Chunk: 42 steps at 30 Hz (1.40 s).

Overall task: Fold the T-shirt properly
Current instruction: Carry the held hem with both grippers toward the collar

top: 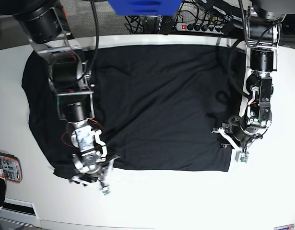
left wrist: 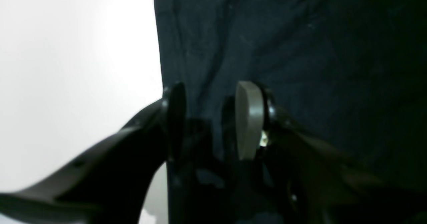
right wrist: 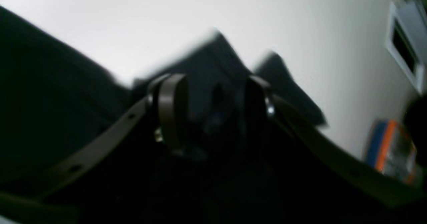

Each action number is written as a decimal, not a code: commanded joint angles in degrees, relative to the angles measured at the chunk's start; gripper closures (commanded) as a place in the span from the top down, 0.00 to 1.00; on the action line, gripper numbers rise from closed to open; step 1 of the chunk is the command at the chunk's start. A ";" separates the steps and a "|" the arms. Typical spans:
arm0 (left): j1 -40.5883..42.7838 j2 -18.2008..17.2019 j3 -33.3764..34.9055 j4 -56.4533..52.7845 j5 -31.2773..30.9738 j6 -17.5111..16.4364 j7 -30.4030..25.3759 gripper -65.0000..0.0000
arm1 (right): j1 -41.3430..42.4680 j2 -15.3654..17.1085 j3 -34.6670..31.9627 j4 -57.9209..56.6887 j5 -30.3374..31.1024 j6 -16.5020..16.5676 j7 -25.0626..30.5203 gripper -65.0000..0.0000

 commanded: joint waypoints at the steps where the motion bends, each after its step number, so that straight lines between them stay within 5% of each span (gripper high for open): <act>1: -1.40 -0.79 -0.27 0.89 -0.37 -0.03 -1.19 0.33 | 2.18 0.01 0.09 1.09 -0.45 -0.69 0.60 0.40; 5: -1.22 -0.96 -0.54 0.89 -0.37 -0.03 -1.19 0.32 | 2.27 -0.25 0.09 0.83 -0.45 -0.96 1.83 0.40; 10: -1.31 -0.87 -0.27 0.89 -0.37 -0.03 -1.19 0.32 | 2.27 -0.17 -0.17 0.39 -0.45 -6.41 5.00 0.40; 22: -1.22 -0.79 -0.27 0.89 -0.37 -0.12 -1.19 0.32 | 2.27 -0.08 -0.09 -12.19 -0.36 -9.66 12.56 0.40; 42: -1.48 -0.87 -0.27 0.89 -0.37 -0.12 -1.19 0.32 | 2.27 1.68 0.09 -12.45 -0.45 -10.01 12.38 0.40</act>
